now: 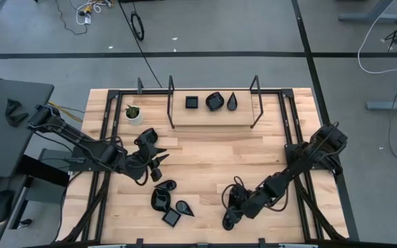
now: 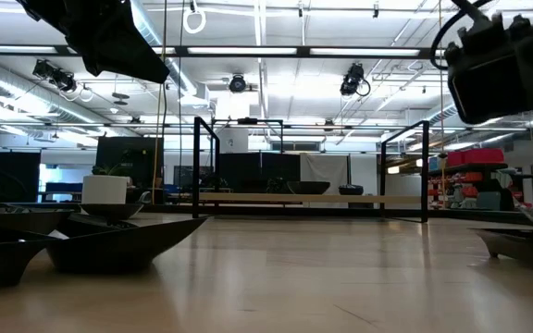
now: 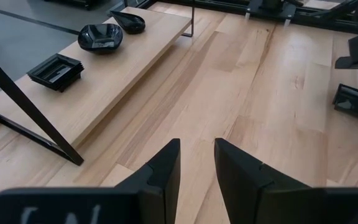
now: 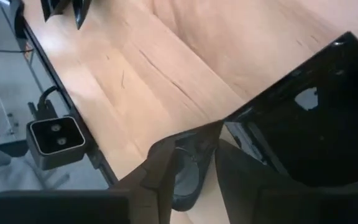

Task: Pick & Place Mini shaped plates
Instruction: Stack the black teardrop shaped bowl on top of the other black teardrop shape bowl on the shelf

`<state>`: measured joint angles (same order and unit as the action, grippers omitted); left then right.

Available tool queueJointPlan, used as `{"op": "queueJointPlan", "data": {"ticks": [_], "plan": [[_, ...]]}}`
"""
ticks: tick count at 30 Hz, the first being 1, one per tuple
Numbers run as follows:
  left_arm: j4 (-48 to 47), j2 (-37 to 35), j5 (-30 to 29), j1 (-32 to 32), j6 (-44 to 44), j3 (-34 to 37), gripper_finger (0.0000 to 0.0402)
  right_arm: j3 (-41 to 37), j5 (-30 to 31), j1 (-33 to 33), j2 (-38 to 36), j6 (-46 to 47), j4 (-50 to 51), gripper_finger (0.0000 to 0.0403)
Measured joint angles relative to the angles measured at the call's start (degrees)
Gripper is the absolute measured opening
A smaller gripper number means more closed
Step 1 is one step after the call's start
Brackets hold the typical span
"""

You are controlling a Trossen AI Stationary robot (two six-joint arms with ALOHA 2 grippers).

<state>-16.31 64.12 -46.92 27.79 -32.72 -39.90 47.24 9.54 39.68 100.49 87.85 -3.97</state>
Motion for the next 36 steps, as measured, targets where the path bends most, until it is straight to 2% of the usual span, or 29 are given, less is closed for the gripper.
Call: {"op": "queueJointPlan", "data": {"ticks": [5,12,31,36], "plan": [[0.0,0.0,0.0,0.0,0.02,0.02,0.0106,0.0,-0.4,0.8,-1.23,-1.24,0.63,0.0099],[-0.03,0.0,0.0,0.0,0.02,0.02,0.0106,0.0,-2.74,2.7,-0.88,-1.09,-0.14,0.0098],[-0.03,0.01,0.02,0.02,0.04,0.02,0.0106,-0.02,0.75,3.28,1.25,-12.47,-0.67,0.0098],[-0.04,0.02,0.01,0.0,0.04,0.02,0.0106,-0.02,0.57,3.28,3.24,-12.65,-1.68,0.0114]]}}
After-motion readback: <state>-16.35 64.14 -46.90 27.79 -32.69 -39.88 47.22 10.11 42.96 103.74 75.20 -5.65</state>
